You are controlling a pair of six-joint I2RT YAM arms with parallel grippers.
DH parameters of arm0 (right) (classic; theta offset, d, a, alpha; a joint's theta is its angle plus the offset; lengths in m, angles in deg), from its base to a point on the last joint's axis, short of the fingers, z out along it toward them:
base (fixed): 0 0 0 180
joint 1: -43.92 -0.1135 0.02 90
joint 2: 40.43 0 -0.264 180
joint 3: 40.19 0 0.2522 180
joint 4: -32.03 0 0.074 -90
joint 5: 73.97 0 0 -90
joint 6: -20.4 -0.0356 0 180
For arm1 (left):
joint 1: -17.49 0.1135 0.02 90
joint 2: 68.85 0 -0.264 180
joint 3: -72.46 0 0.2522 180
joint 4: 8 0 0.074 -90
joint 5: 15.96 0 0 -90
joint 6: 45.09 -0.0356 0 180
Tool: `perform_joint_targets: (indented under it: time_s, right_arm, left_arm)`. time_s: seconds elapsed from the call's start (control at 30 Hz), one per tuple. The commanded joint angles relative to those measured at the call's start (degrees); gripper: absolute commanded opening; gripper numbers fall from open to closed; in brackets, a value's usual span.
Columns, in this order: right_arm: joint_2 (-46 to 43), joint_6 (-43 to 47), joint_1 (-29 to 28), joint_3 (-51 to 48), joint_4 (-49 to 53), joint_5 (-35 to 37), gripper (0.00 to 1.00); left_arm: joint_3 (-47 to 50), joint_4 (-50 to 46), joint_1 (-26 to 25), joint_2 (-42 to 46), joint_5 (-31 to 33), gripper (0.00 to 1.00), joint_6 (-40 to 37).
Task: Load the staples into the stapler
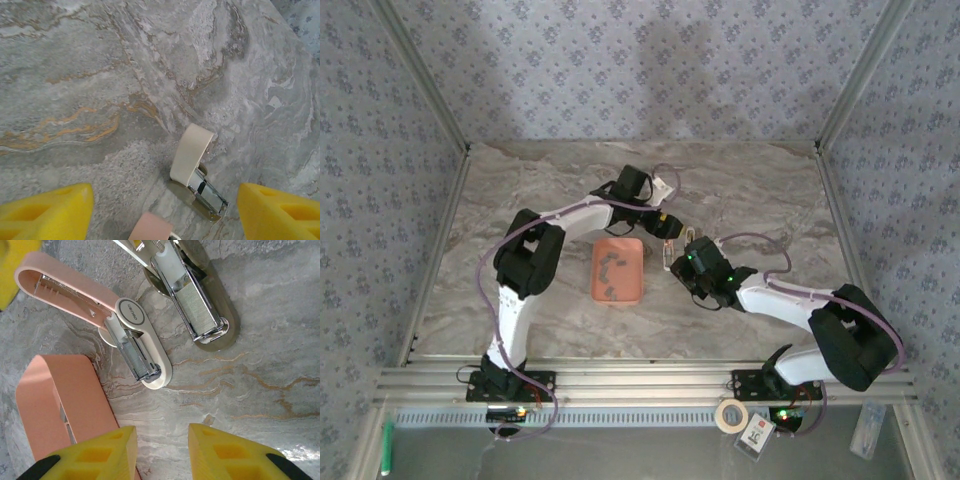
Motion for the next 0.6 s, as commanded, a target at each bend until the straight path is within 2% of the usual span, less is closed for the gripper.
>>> perform_joint_targets:
  time_s: [0.0,0.23,0.57]
  right_arm:
    - [0.7,-0.7,0.3,-0.1,1.0,0.1,0.33]
    - [4.1,-1.6,0.8,0.3,-1.6,-0.9,0.31]
    - [5.5,-1.4,1.1,0.5,-2.1,-1.4,0.3]
  left_arm:
    - [-2.1,-1.2,-0.5,-1.1,-3.1,0.73,-1.3]
    - [-2.1,-1.7,-0.6,-1.5,-6.4,0.66,-1.4]
    - [-2.0,-4.2,-0.7,0.2,-10.3,0.63,-4.8]
